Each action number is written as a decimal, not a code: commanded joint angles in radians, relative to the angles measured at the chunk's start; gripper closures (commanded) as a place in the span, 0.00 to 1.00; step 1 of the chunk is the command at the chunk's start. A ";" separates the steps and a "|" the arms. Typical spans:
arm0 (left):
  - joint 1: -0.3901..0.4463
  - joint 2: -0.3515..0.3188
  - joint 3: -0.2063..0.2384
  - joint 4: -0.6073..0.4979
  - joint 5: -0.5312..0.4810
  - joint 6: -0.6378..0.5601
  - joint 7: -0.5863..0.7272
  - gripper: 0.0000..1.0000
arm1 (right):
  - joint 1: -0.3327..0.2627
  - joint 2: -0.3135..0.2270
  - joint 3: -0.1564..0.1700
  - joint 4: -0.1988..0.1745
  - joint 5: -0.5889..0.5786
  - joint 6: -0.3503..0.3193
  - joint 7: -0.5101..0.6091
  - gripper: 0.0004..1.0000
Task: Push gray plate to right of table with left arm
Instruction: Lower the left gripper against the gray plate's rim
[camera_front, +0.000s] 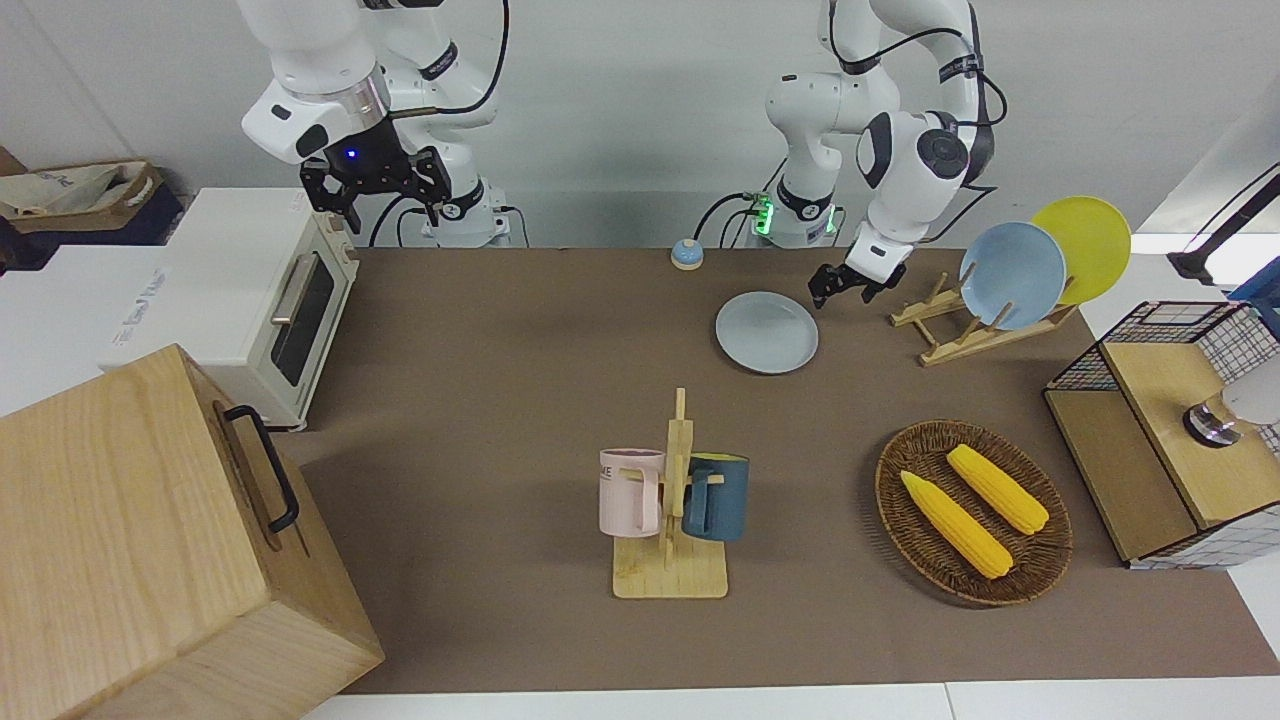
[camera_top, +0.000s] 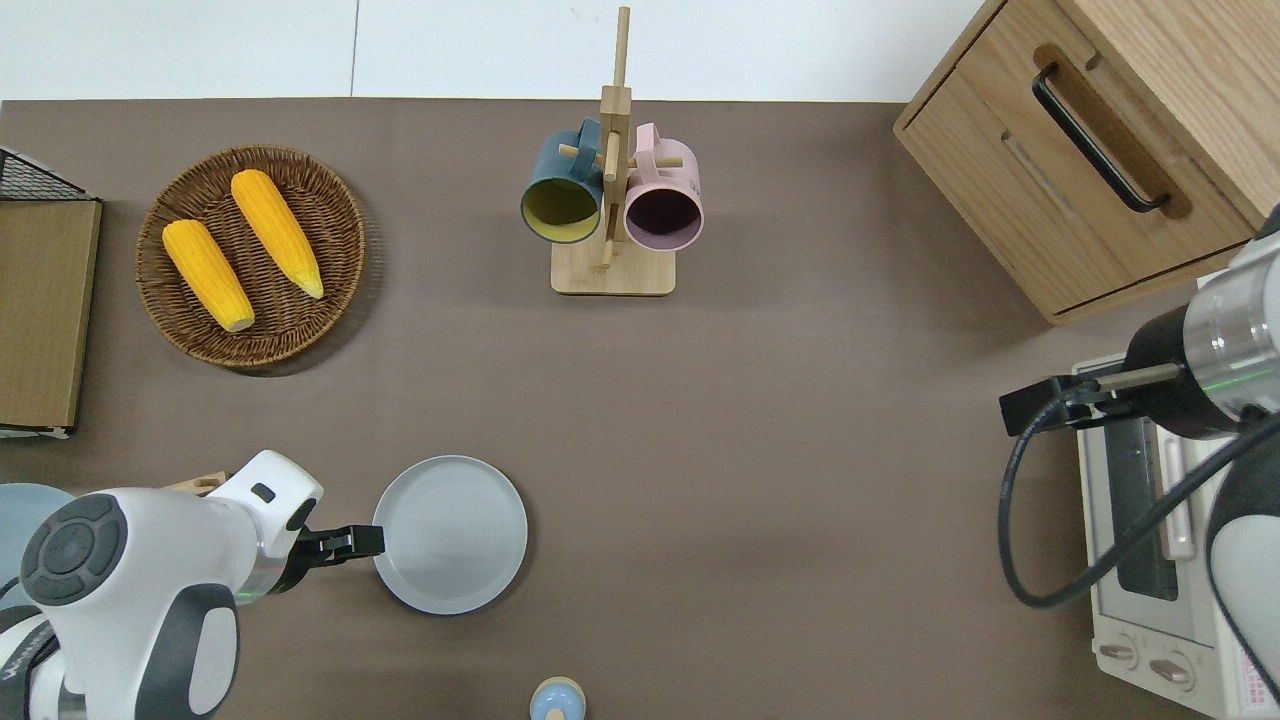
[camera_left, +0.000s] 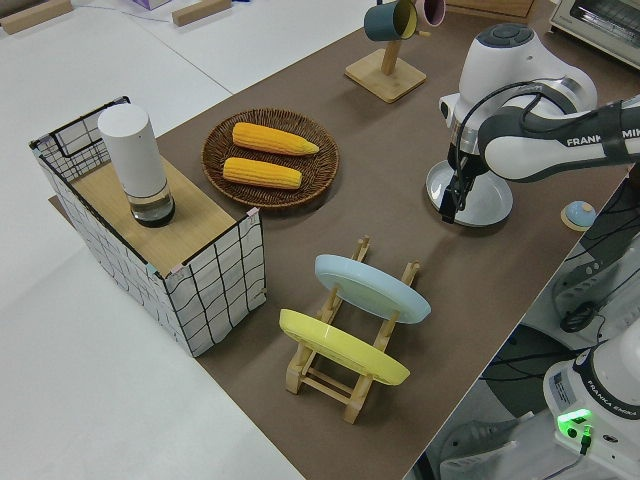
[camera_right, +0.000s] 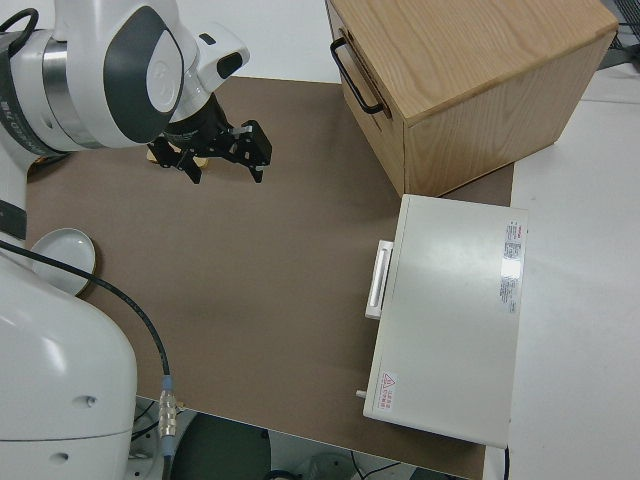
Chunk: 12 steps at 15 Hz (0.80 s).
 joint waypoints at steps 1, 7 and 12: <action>-0.030 0.020 0.000 -0.043 -0.019 0.056 0.001 0.01 | -0.019 -0.003 0.014 0.008 0.004 -0.015 0.002 0.02; -0.063 0.112 -0.005 -0.043 -0.019 0.151 -0.016 0.17 | -0.019 -0.003 0.014 0.008 0.004 -0.015 0.002 0.02; -0.069 0.146 -0.003 -0.041 -0.019 0.203 -0.016 0.61 | -0.019 -0.003 0.014 0.008 0.004 -0.015 0.002 0.02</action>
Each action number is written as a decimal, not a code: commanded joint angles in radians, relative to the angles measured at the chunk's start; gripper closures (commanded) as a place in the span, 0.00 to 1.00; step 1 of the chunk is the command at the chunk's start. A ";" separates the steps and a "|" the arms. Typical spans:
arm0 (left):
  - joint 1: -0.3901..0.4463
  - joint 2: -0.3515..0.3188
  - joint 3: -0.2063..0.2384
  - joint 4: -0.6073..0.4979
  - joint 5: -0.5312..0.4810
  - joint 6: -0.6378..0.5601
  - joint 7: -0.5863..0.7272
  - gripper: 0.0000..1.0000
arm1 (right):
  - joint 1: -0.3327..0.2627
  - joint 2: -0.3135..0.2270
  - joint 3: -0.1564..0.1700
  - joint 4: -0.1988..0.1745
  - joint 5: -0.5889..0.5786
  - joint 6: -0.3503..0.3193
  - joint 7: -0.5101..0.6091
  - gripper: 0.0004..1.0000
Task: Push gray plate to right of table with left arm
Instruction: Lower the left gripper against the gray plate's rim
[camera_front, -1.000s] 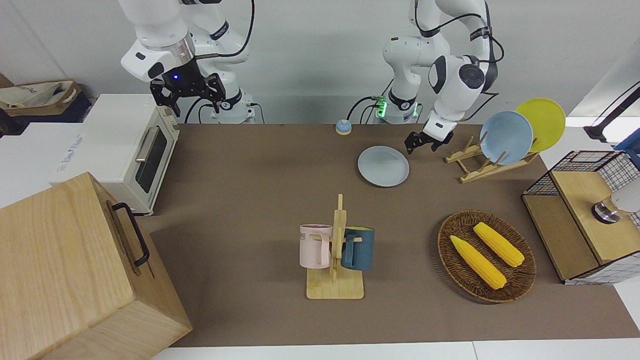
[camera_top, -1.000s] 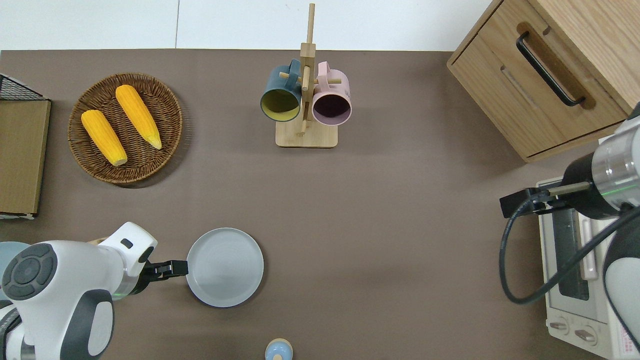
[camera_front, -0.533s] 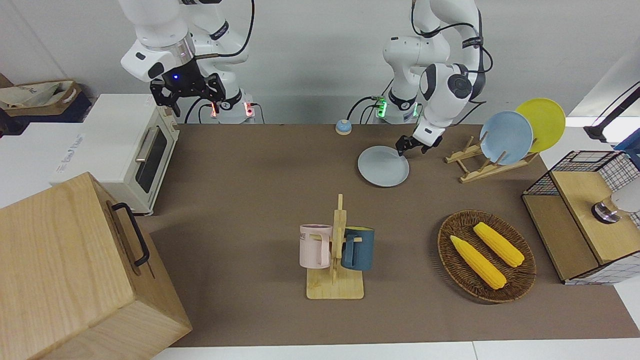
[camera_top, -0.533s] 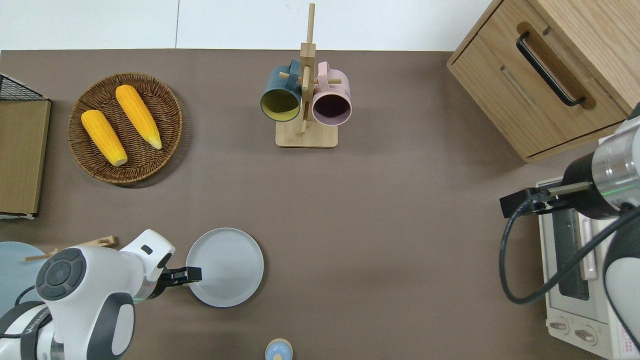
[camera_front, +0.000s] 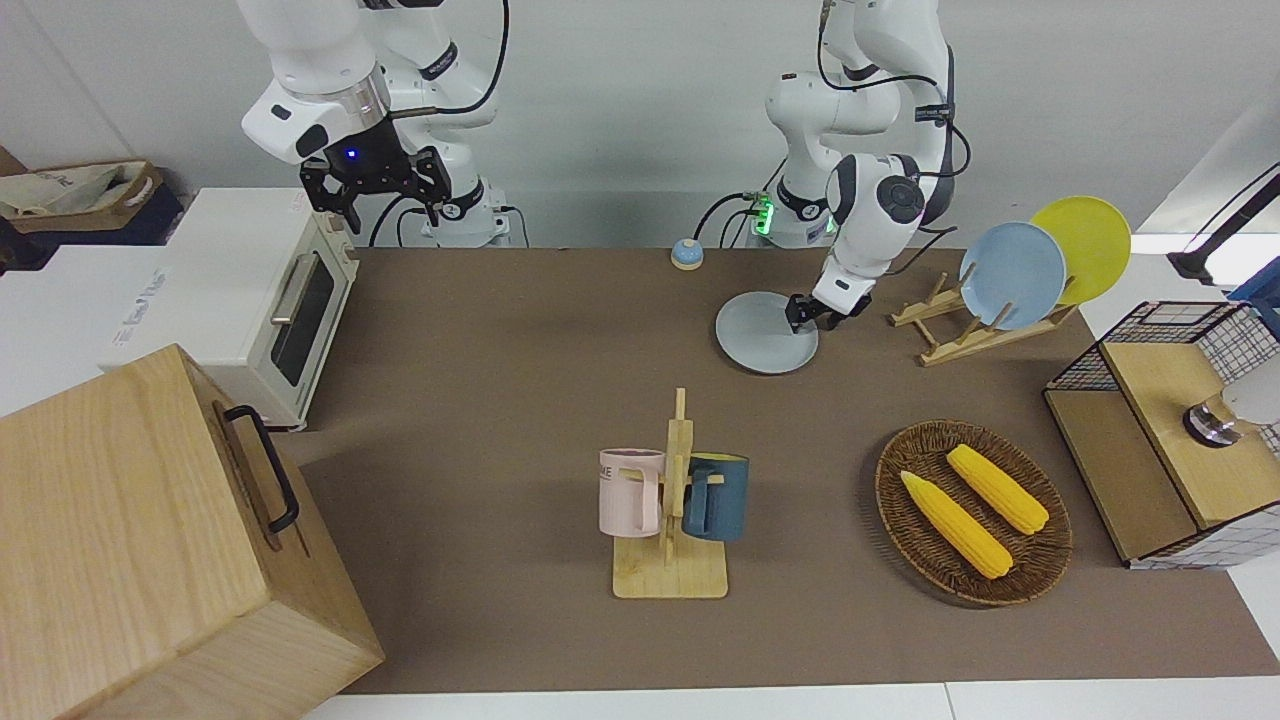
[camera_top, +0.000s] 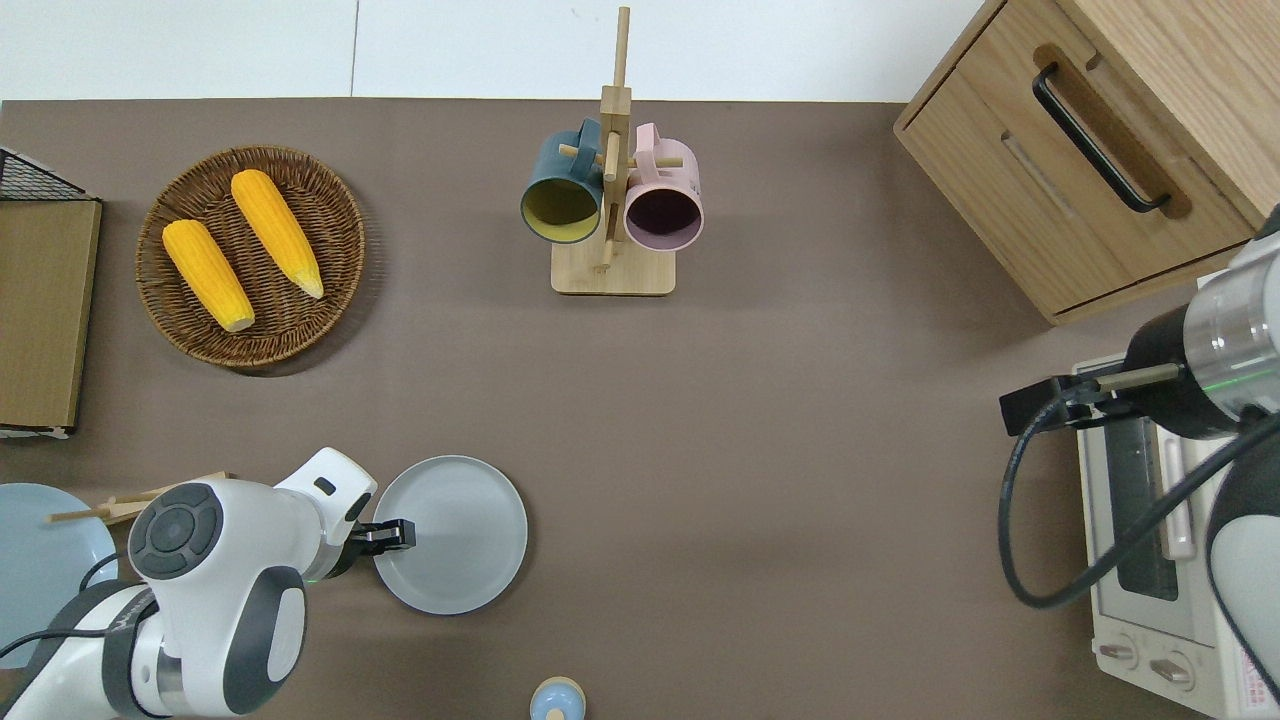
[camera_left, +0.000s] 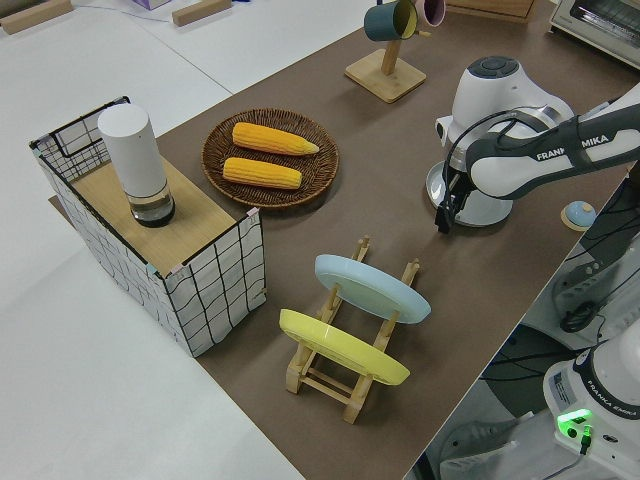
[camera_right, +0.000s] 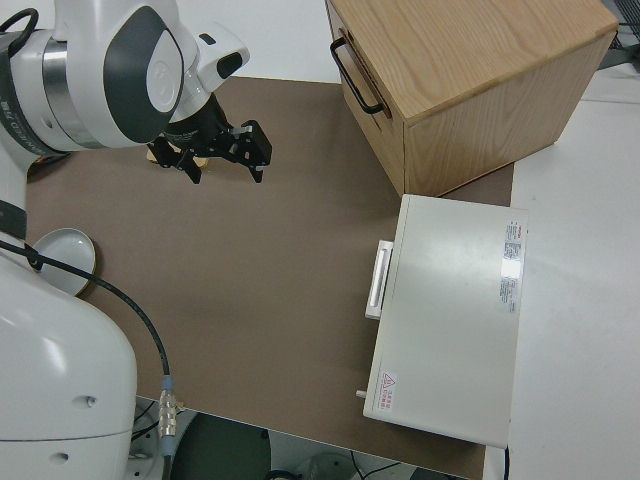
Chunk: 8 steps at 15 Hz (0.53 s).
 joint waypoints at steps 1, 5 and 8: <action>-0.021 0.007 0.007 -0.010 -0.008 0.034 -0.011 0.73 | -0.019 -0.003 0.012 0.008 0.004 -0.015 0.002 0.02; -0.021 0.008 0.007 -0.012 -0.008 0.034 -0.011 0.96 | -0.019 -0.003 0.012 0.008 0.004 -0.015 0.002 0.02; -0.021 0.008 0.007 -0.010 -0.008 0.034 -0.012 0.99 | -0.019 -0.003 0.014 0.008 0.004 -0.015 0.002 0.02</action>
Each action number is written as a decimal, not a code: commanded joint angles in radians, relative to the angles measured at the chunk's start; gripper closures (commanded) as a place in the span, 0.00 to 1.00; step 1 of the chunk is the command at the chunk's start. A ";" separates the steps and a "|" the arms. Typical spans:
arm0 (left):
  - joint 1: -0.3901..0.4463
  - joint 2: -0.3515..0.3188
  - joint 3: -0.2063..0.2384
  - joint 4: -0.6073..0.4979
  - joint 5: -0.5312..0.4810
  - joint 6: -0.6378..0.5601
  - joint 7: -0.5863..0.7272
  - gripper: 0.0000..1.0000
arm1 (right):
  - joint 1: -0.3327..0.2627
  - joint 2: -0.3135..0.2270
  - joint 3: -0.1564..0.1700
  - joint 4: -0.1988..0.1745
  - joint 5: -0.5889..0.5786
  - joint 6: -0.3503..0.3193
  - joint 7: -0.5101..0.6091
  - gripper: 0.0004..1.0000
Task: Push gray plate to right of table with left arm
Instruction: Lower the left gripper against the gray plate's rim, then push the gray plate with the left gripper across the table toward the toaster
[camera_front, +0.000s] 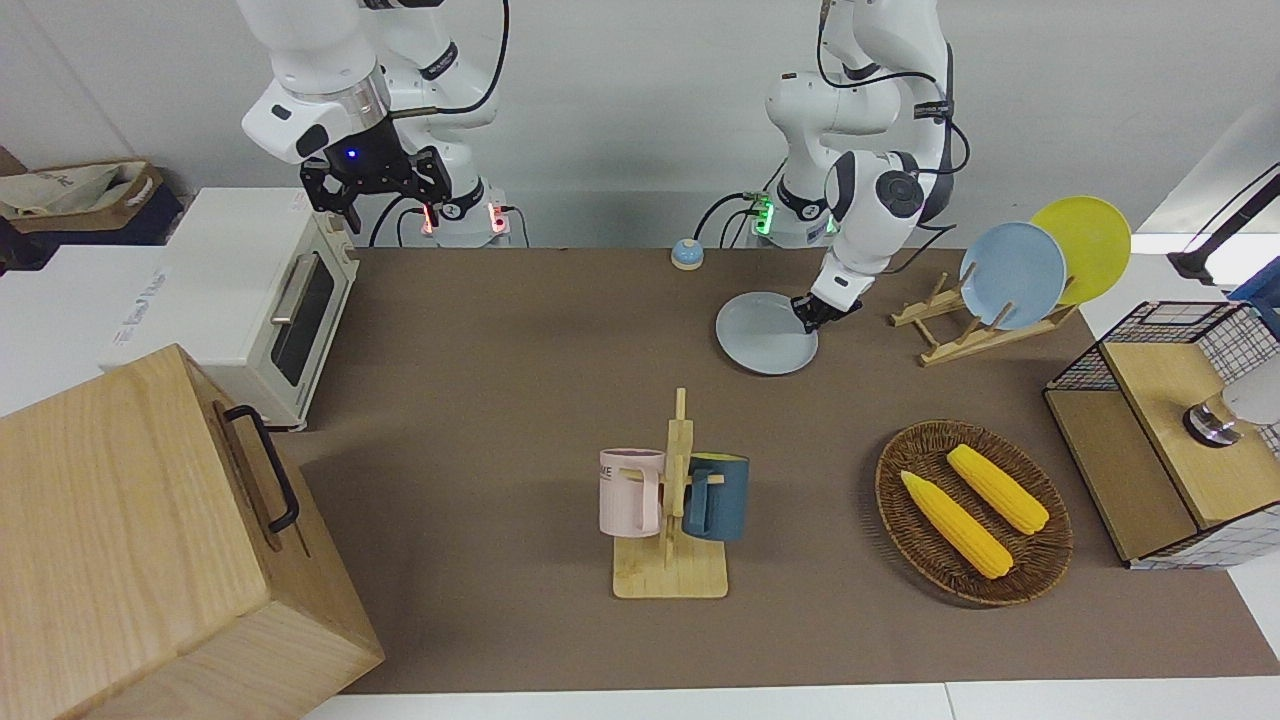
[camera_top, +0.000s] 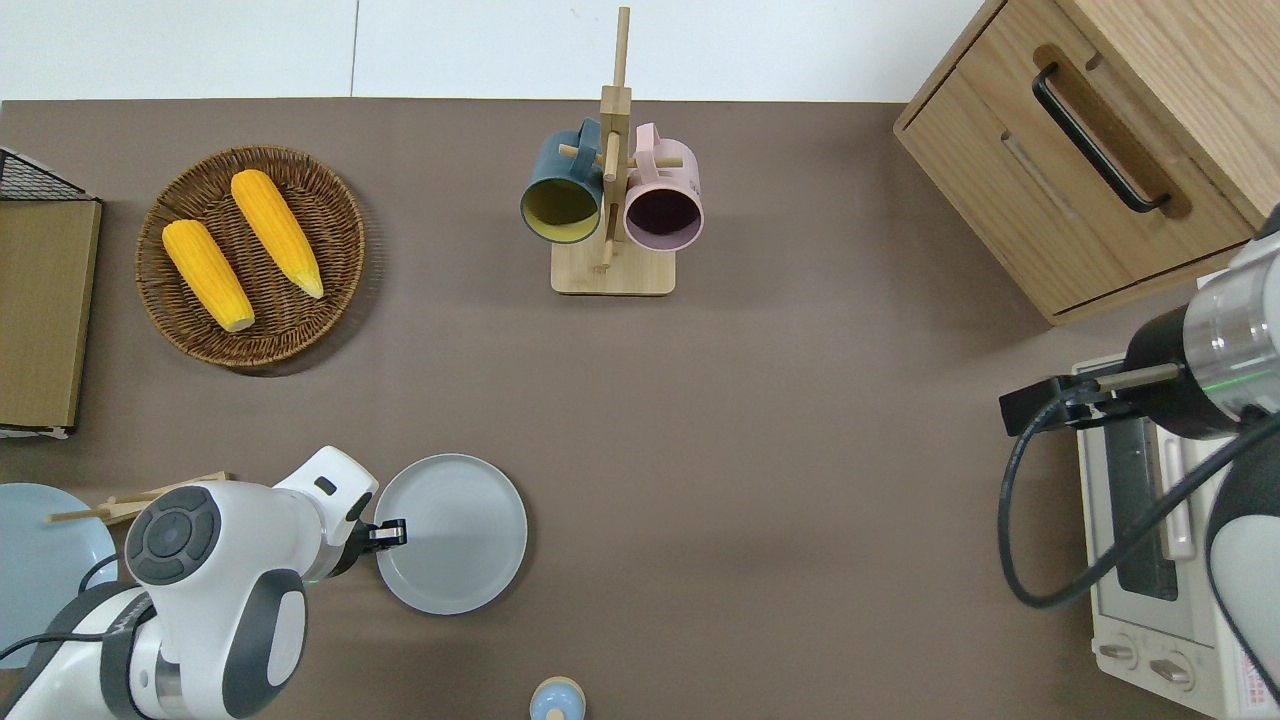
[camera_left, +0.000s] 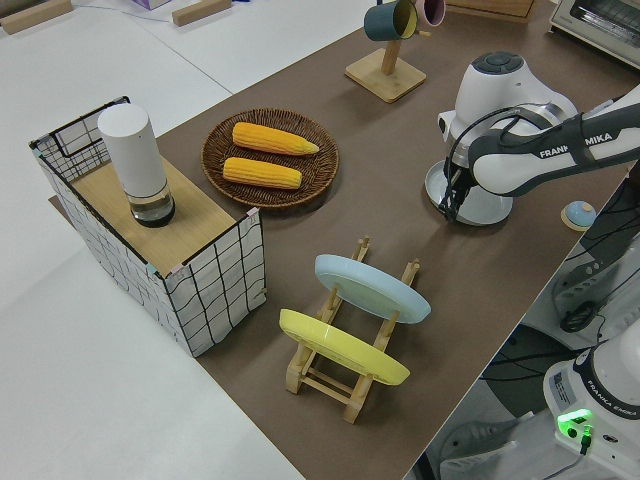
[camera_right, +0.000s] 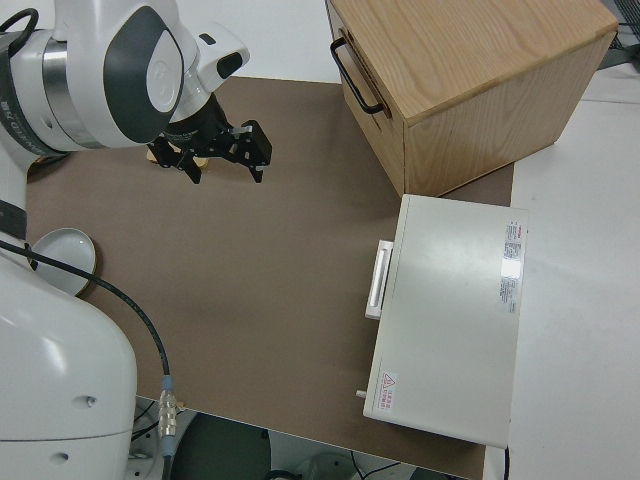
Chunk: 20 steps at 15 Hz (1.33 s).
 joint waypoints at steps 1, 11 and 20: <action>-0.011 0.024 0.008 -0.012 0.000 0.028 -0.012 1.00 | -0.019 -0.003 0.014 0.008 0.004 -0.015 0.002 0.02; -0.073 0.112 -0.030 0.058 0.013 0.030 -0.188 1.00 | -0.019 -0.003 0.014 0.008 0.004 -0.015 0.002 0.02; -0.169 0.216 -0.125 0.183 0.007 0.027 -0.458 1.00 | -0.019 -0.003 0.014 0.008 0.004 -0.015 0.002 0.02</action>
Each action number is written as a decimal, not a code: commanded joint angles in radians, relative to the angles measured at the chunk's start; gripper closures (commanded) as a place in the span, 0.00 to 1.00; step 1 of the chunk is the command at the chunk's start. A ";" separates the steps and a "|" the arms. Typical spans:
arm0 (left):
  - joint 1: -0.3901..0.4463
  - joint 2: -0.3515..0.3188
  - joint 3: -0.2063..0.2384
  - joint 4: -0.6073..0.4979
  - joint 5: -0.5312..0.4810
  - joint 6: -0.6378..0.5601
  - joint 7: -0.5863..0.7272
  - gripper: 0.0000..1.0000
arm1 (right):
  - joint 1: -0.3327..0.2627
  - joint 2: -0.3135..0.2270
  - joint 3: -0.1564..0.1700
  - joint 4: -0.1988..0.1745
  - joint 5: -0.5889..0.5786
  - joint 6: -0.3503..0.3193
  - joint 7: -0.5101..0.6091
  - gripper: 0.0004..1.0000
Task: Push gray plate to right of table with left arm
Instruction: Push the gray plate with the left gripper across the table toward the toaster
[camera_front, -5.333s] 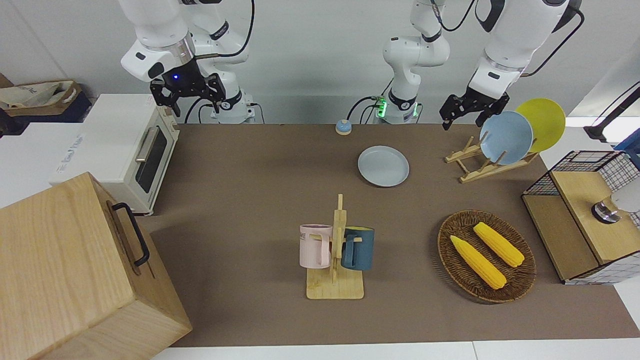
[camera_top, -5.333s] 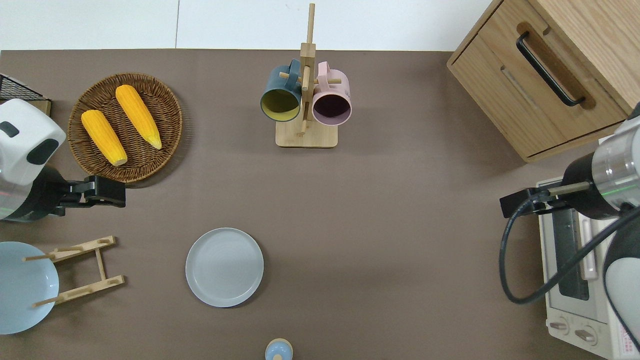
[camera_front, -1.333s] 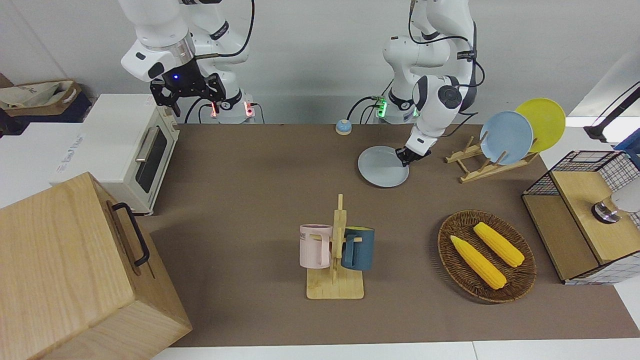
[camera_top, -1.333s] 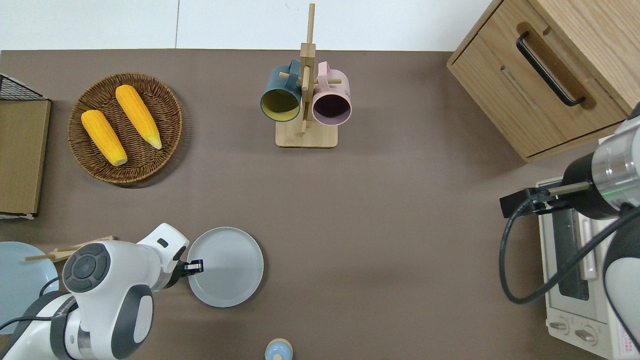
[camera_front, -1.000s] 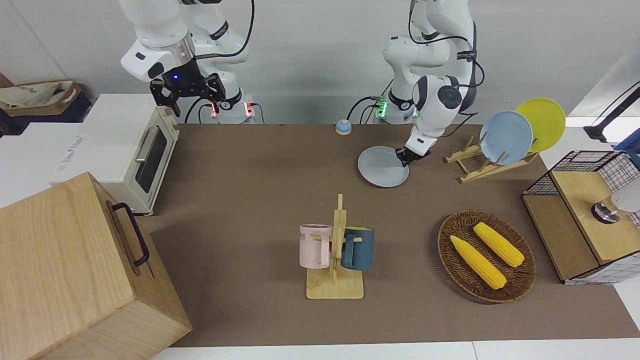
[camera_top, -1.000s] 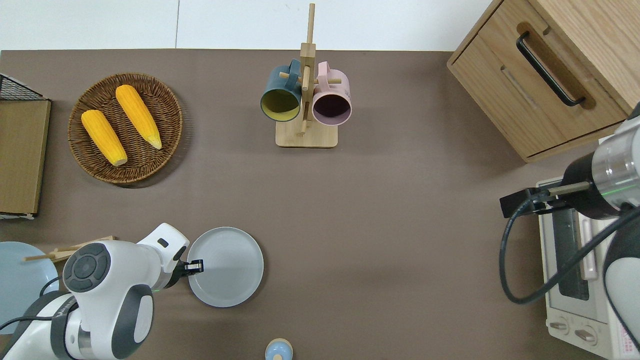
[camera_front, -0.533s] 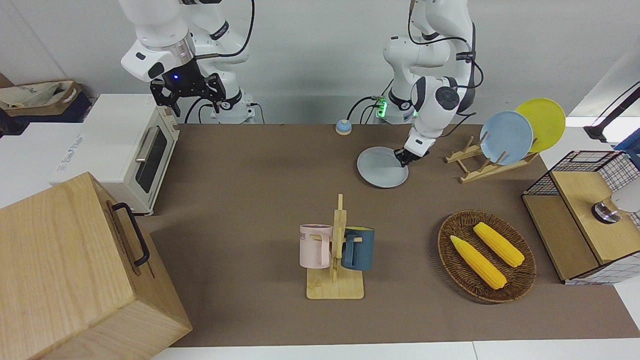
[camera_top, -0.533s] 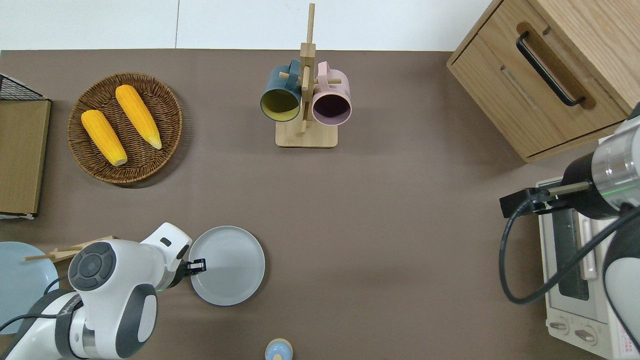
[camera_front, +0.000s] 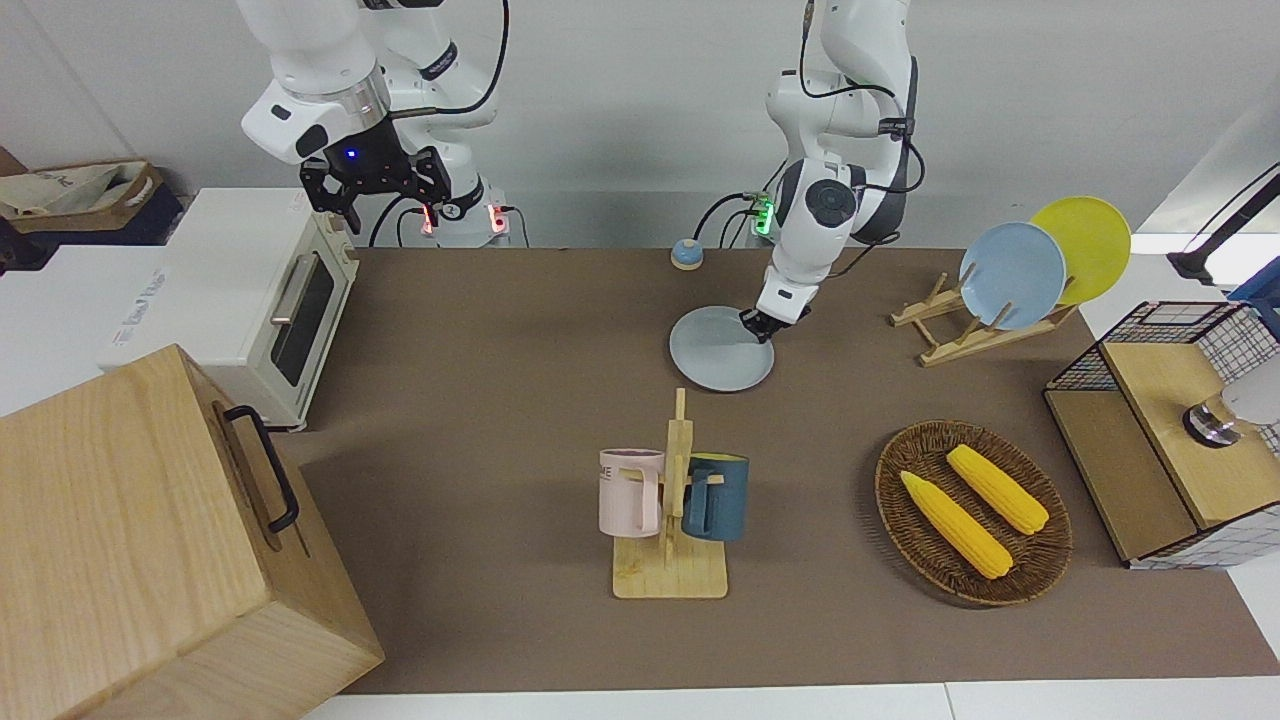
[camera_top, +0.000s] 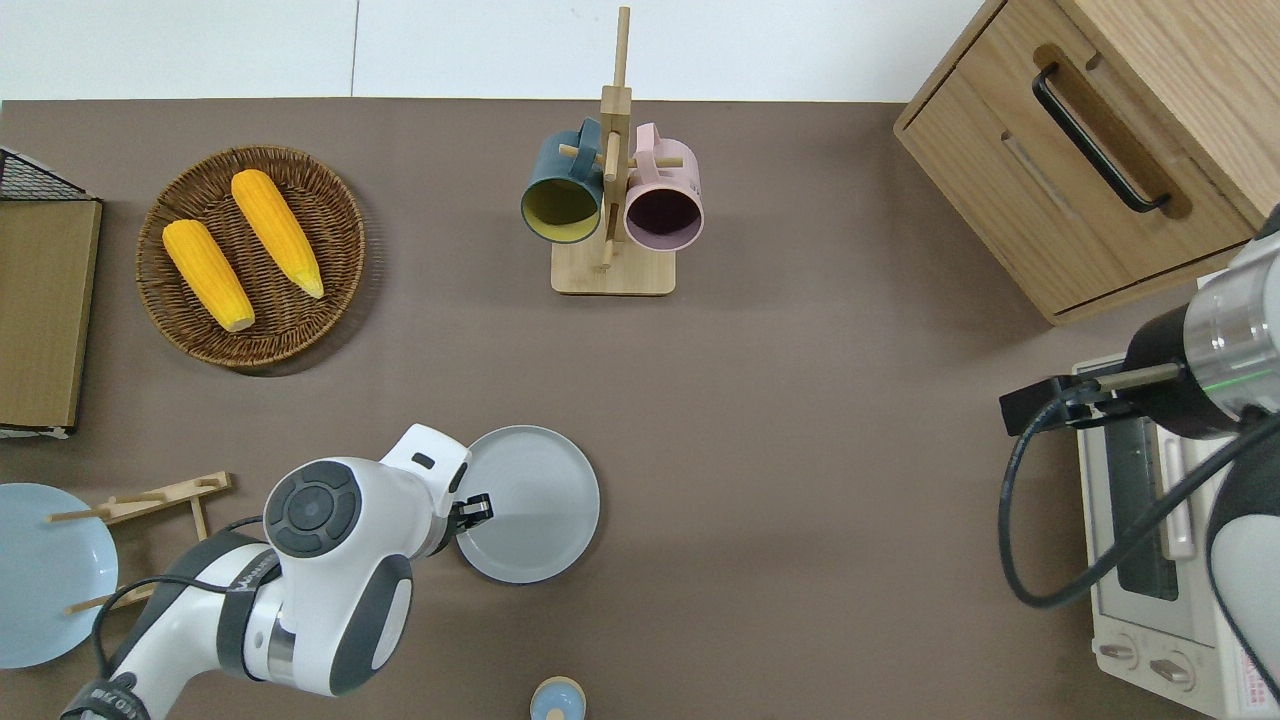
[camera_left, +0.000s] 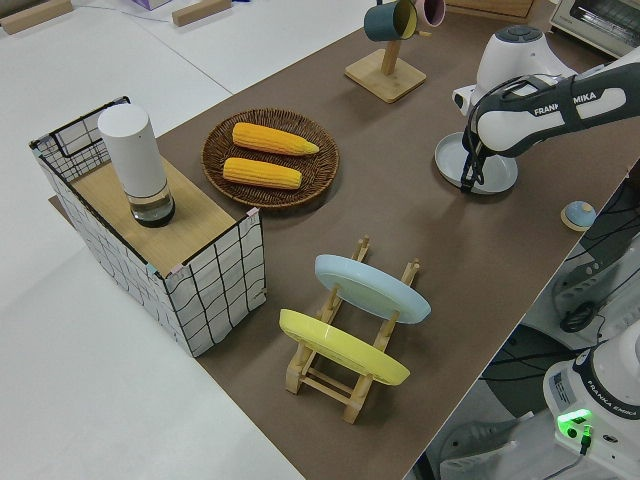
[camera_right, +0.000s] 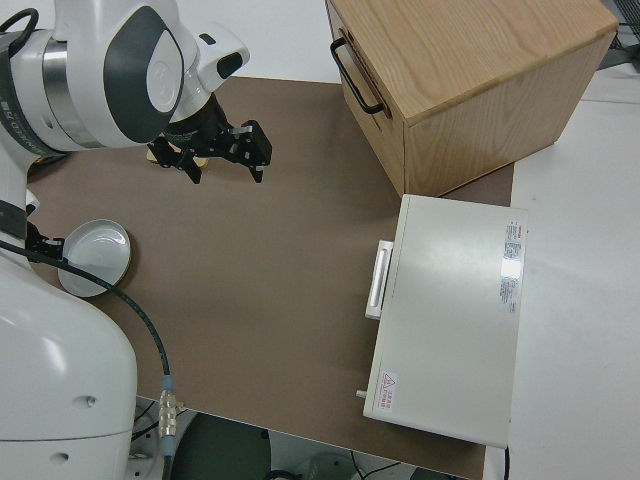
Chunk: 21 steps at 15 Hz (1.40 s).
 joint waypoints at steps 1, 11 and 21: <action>-0.037 0.124 -0.083 0.097 0.000 0.012 -0.175 1.00 | -0.019 -0.003 0.014 0.008 0.004 -0.015 0.002 0.02; -0.165 0.273 -0.209 0.305 0.014 -0.003 -0.537 1.00 | -0.019 -0.003 0.014 0.008 0.004 -0.015 0.002 0.02; -0.395 0.454 -0.209 0.565 0.084 -0.053 -0.898 1.00 | -0.019 -0.003 0.014 0.008 0.004 -0.015 0.002 0.02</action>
